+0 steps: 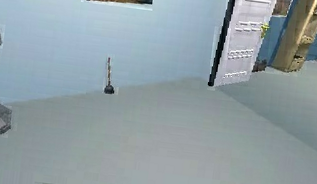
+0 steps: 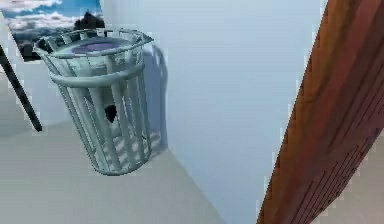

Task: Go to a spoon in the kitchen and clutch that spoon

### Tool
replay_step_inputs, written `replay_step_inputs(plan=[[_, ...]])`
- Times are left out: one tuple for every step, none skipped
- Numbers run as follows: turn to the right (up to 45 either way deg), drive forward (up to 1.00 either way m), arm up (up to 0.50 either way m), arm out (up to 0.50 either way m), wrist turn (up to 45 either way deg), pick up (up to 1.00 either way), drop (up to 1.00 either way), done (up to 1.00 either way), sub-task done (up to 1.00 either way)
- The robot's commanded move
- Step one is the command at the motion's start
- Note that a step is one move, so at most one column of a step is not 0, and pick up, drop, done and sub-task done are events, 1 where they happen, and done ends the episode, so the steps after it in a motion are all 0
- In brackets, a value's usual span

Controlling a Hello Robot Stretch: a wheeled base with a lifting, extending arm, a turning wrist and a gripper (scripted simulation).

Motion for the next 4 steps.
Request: replay_step_inputs(plan=[[30.0, 0.00, 0.00, 0.00, 0.0, 0.00, 0.00, 0.00, 0.00], [0.0, 1.00, 0.00, 0.00, 0.0, 0.00, 0.00, 0.00, 0.00], [15.0, 0.00, 0.00, 0.00, 0.0, 0.00, 0.00, 0.00, 0.00], [0.0, 0.20, 0.00, 0.00, 0.0, 0.00, 0.00, 0.00, 0.00]])
